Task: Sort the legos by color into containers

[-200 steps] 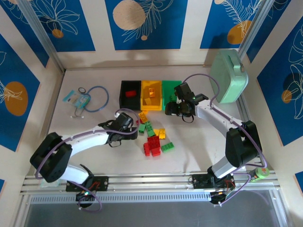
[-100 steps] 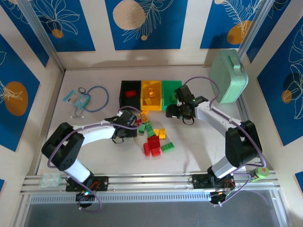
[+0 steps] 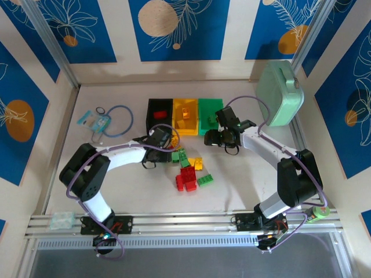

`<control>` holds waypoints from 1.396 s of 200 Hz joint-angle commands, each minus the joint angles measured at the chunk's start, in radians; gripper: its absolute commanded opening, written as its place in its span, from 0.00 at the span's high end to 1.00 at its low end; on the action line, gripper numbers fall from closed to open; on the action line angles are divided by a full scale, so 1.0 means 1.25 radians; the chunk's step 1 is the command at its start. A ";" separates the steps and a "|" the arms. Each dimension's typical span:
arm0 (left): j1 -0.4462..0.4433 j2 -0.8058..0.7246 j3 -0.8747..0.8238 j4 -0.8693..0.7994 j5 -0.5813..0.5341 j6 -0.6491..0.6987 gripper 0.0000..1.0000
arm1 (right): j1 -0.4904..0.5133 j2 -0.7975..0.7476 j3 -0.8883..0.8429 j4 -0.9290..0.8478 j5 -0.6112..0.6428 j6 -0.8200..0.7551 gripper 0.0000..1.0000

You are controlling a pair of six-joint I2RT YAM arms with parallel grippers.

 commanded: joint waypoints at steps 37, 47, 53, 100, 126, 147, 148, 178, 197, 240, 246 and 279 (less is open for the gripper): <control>0.005 -0.063 0.026 -0.023 0.015 0.031 0.47 | -0.005 -0.034 -0.026 -0.003 0.001 0.019 0.28; 0.005 -0.088 0.038 -0.031 0.015 0.037 0.47 | -0.008 -0.043 -0.028 -0.014 0.028 0.033 0.28; 0.005 -0.101 0.049 -0.037 0.015 0.042 0.47 | -0.014 -0.050 -0.030 -0.019 0.040 0.042 0.28; 0.004 -0.075 0.220 -0.046 0.072 0.120 0.46 | -0.088 -0.158 -0.108 -0.028 0.085 0.106 0.27; -0.009 0.020 0.359 -0.041 0.125 0.144 0.46 | -0.112 -0.208 -0.127 -0.042 0.064 0.092 0.27; -0.021 0.119 0.465 -0.013 0.158 0.152 0.46 | -0.118 -0.239 -0.141 -0.045 0.048 0.078 0.27; -0.020 0.124 0.471 -0.014 0.161 0.151 0.46 | -0.118 -0.240 -0.142 -0.045 0.048 0.077 0.27; -0.044 0.265 0.657 -0.047 0.196 0.160 0.46 | -0.119 -0.282 -0.162 -0.049 0.042 0.074 0.27; -0.054 0.340 0.767 -0.087 0.196 0.175 0.46 | -0.122 -0.307 -0.177 -0.048 0.040 0.074 0.27; -0.055 0.473 0.962 -0.171 0.197 0.197 0.42 | -0.126 -0.329 -0.199 -0.042 0.027 0.075 0.27; -0.054 0.486 0.981 -0.182 0.184 0.202 0.37 | -0.126 -0.331 -0.201 -0.042 0.025 0.075 0.27; -0.054 0.522 1.094 -0.258 0.177 0.231 0.14 | -0.123 -0.346 -0.213 -0.015 -0.024 0.055 0.25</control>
